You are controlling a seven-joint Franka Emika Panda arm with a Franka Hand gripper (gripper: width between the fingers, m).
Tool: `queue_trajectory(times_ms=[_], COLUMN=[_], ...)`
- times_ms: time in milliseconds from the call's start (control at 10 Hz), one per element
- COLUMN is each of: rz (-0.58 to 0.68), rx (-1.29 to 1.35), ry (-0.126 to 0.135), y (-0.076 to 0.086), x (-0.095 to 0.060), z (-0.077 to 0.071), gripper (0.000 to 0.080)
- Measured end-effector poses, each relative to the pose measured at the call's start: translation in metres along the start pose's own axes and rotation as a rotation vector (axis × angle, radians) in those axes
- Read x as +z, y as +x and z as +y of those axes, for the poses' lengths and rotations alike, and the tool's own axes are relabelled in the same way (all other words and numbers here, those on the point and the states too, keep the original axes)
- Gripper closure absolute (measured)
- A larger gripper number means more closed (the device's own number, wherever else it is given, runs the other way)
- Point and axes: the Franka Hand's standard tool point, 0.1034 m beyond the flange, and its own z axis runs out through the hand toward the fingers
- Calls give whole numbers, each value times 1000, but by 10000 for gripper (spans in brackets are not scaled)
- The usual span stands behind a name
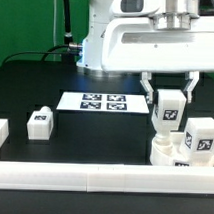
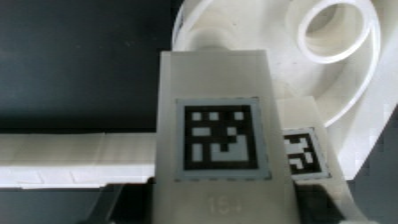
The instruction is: Assemble stool
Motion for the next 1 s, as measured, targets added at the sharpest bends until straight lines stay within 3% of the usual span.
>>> queue_trajectory(times_ms=[700, 1000], rz=[-3, 70], rx=[-5, -21], ry=[-6, -23], y=[-5, -9], x=[16, 17], z=[-2, -5], gripper=[461, 461])
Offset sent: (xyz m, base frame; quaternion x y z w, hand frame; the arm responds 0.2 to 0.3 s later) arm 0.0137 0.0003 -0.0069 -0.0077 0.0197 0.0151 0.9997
